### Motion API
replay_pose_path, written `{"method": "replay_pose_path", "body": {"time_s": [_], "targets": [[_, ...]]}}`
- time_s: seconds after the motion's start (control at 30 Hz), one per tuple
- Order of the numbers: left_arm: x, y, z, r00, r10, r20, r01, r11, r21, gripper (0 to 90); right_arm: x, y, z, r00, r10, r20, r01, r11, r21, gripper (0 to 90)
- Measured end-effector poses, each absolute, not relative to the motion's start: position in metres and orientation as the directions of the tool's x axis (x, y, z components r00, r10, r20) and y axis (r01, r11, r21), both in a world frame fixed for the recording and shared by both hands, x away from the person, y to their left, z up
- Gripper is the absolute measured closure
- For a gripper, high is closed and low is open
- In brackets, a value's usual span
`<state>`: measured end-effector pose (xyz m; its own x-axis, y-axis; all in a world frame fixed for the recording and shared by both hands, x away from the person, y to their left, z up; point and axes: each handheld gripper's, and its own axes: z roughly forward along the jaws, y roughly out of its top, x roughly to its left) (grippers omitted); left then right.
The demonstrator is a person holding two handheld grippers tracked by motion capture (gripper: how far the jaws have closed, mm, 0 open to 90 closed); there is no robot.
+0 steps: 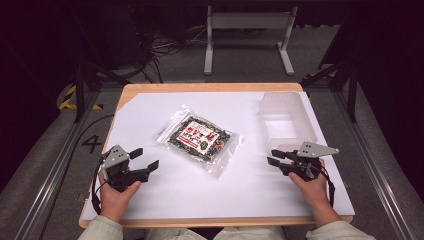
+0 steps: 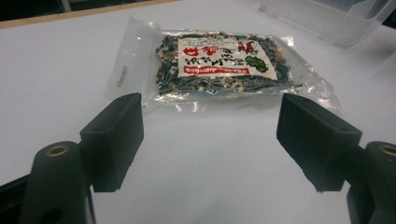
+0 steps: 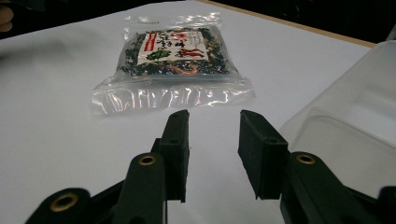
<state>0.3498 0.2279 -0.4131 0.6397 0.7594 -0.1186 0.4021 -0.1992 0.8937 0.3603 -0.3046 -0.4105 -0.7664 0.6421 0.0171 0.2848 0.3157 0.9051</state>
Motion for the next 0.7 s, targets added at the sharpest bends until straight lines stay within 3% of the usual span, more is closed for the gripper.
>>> {"method": "replay_pose_path", "body": {"time_s": [0.53, 0.7], "targets": [[0.391, 0.231, -0.385, 0.644, 0.737, -0.205, 0.449, -0.148, 0.881, 23.6, 0.361, -0.304, -0.413, -0.746, 0.666, -0.009, 0.277, 0.323, 0.905, 53.1], [0.402, 0.234, -0.380, 0.629, 0.750, -0.204, 0.464, -0.153, 0.873, 19.4, 0.361, -0.304, -0.413, -0.742, 0.670, -0.011, 0.281, 0.327, 0.902, 52.8]]}}
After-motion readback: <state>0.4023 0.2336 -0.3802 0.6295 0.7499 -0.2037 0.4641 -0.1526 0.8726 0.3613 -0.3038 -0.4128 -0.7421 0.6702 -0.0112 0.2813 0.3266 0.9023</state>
